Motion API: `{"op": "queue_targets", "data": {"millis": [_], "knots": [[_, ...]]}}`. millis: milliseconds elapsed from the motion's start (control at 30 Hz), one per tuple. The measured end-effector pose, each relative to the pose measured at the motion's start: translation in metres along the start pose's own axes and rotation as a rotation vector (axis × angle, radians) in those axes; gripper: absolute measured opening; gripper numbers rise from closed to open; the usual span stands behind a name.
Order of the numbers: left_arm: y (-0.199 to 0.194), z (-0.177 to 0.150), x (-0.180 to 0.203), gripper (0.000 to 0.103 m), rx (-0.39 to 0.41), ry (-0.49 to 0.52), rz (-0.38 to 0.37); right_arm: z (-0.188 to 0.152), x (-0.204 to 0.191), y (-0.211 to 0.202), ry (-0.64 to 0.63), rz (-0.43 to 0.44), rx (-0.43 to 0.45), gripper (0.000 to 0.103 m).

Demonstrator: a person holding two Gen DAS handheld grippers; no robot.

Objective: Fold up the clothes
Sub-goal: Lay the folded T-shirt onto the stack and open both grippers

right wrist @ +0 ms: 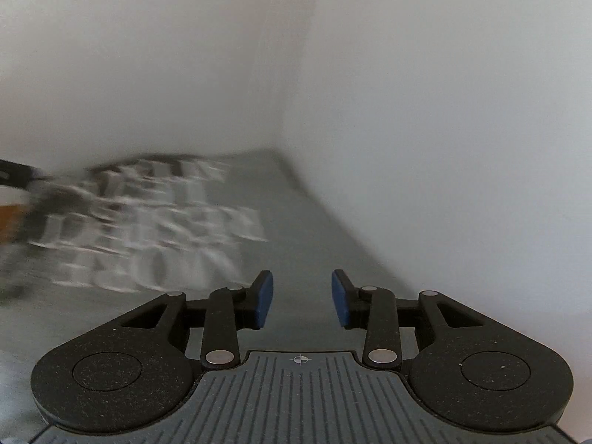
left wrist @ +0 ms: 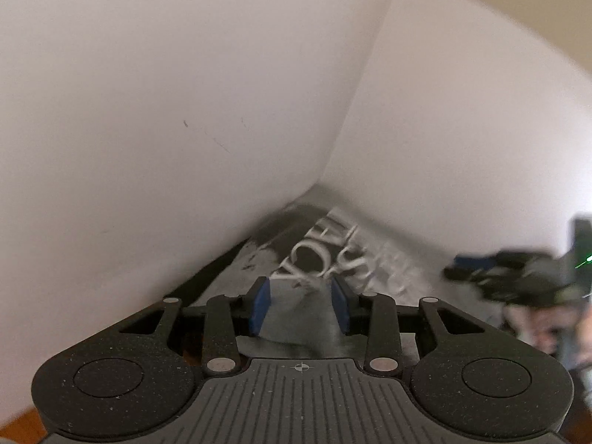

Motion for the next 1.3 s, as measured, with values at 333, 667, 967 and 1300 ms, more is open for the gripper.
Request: {"op": "queue_targets", "data": {"millis": [333,667,967,1300], "knots": [[0.011,-0.015,-0.028,0.023,-0.060,0.057,0.094,-0.019,-0.093,-0.036,-0.016,0.185,0.003,0.036],[0.017,-0.006,-0.036,0.035,-0.052,-0.006,0.107,-0.004,-0.156,-0.056,-0.065,0.253,0.055,0.036],[0.024,-0.008,-0.042,0.022,-0.055,0.014,0.139,-0.039,-0.184,-0.062,-0.219,0.225,-0.042,0.006],[0.005,0.013,0.000,0.023,0.012,0.080,0.054,-0.054,-0.180,-0.067,-0.228,0.282,-0.084,0.003]]}}
Point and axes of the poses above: each gripper's, at about its wrist camera, not at the fingertips, and y roughly the way its jaws point, x to its right, z to its top, the point moved 10 cm from there along y, roughly the way its jaws point, and after that the axes turned 10 degrees about z, right-handed, at the moved point
